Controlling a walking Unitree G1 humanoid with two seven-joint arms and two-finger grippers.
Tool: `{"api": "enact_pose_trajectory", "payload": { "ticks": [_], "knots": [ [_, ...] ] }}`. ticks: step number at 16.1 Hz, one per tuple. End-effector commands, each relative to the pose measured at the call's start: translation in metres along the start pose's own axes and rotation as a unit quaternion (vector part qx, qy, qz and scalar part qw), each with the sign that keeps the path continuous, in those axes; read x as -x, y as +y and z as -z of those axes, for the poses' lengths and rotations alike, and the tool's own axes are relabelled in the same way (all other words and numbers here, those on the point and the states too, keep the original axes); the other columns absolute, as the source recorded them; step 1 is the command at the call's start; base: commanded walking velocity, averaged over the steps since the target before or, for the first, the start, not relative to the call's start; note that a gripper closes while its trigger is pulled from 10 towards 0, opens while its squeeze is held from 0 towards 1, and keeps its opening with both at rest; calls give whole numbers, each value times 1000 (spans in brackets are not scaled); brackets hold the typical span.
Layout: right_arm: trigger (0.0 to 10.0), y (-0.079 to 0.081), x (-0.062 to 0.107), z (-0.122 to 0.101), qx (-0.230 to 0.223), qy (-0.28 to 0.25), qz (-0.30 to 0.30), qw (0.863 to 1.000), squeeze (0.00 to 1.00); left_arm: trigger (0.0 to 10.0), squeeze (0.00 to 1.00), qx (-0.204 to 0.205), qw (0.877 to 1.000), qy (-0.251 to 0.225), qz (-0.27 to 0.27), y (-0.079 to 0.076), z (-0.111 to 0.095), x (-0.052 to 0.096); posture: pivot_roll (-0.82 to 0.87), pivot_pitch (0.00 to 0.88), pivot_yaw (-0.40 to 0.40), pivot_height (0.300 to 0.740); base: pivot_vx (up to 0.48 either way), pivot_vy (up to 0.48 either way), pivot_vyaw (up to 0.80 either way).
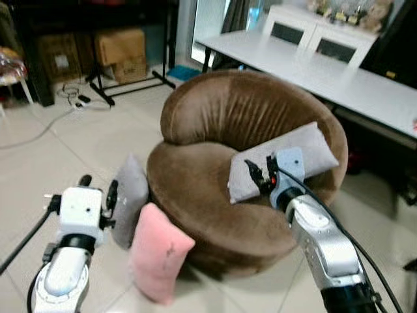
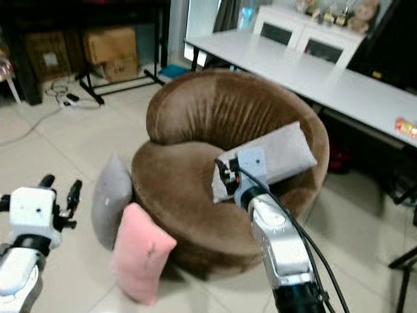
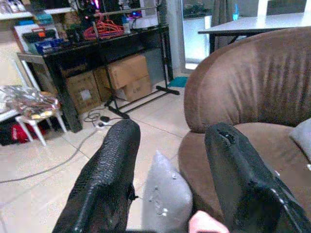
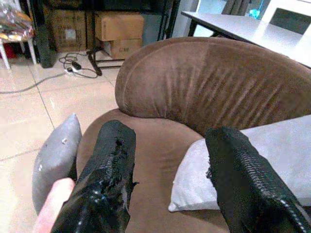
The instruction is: Move the pillow to the sofa from floor
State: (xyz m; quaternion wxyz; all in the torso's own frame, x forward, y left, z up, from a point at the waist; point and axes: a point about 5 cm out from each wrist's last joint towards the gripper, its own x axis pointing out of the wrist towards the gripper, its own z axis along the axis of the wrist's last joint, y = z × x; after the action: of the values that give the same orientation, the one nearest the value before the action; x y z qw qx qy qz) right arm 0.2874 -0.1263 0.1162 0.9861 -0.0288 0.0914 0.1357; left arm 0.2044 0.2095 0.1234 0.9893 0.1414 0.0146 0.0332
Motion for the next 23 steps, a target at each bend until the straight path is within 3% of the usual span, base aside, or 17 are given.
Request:
{"api": "enact_pose_trajectory", "payload": {
  "ticks": [1, 4, 16, 20, 23],
  "knots": [
    [10000, -7, 2, -1, 0, 2, 10, 1000, 0, 10000, 0, 14, 1000, -10, 14, -8, -5, -1, 69, 0, -113, 740, 0, 0, 0],
    [10000, -3, 2, 0, 15, 6, -8, 1000, 0, 10000, 0, 21, 1000, -19, 10, -7, -7, -3, 68, 0, -113, 740, 0, 0, 0],
    [10000, 1, 0, 1, 17, 7, -27, 999, 0, 10000, 0, 21, 1000, -16, -2, 1, -6, 1, 89, 0, -128, 740, 281, 0, 800],
    [10000, -4, 0, 3, 12, 6, -13, 1000, 0, 10000, 0, 9, 1000, -14, -6, 4, -6, 2, 91, 0, -124, 740, 217, 0, 0],
    [10000, -17, 4, 0, 6, -15, 14, 1000, 0, 10000, 0, -10, 1000, -19, -17, 7, -6, 1, 90, 0, -124, 740, 0, 0, 0]
  ]
}}
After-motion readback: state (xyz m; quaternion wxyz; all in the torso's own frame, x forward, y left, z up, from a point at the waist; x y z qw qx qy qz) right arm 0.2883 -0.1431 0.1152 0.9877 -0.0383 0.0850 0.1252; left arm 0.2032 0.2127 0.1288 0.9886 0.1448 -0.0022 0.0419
